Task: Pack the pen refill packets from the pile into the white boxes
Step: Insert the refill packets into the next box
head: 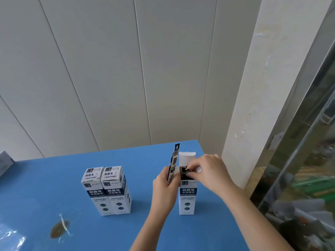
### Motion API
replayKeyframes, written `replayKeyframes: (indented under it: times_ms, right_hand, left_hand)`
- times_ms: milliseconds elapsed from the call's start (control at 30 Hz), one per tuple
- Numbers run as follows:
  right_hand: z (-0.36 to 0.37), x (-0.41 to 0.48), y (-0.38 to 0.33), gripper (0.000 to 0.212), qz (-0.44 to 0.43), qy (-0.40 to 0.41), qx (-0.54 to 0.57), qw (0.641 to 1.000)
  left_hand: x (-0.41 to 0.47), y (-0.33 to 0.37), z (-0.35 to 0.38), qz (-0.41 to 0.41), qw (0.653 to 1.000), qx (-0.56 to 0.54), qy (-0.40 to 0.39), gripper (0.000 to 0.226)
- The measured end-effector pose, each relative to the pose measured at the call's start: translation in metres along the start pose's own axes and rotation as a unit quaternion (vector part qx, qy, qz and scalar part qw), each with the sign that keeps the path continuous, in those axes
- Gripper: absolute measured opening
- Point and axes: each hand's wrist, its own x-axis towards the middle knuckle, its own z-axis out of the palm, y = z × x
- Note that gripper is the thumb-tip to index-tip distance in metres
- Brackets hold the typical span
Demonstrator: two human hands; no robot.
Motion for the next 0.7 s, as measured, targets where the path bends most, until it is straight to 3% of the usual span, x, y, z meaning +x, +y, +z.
replayKeyframes:
  times_ms: [167, 333, 567, 700]
  right_hand:
    - [-0.008, 0.006, -0.002, 0.015, -0.009, 0.021, -0.016, 1.0]
    - [-0.001, 0.011, -0.002, 0.013, -0.025, -0.051, -0.022, 0.998]
    - [-0.001, 0.012, -0.003, 0.014, -0.031, -0.031, -0.029, 0.999]
    - [0.0, 0.01, -0.003, 0.014, -0.013, -0.069, 0.034, 0.997]
  left_hand:
    - [0.0, 0.0, -0.002, 0.0, 1.0, 0.001, 0.009, 0.02]
    - [0.0, 0.0, -0.001, 0.001, 1.0, 0.011, 0.019, 0.021]
    - [-0.001, 0.002, -0.003, 0.008, 1.0, 0.006, 0.02, 0.018]
    - [-0.001, 0.001, -0.004, 0.002, 1.0, 0.006, 0.02, 0.018]
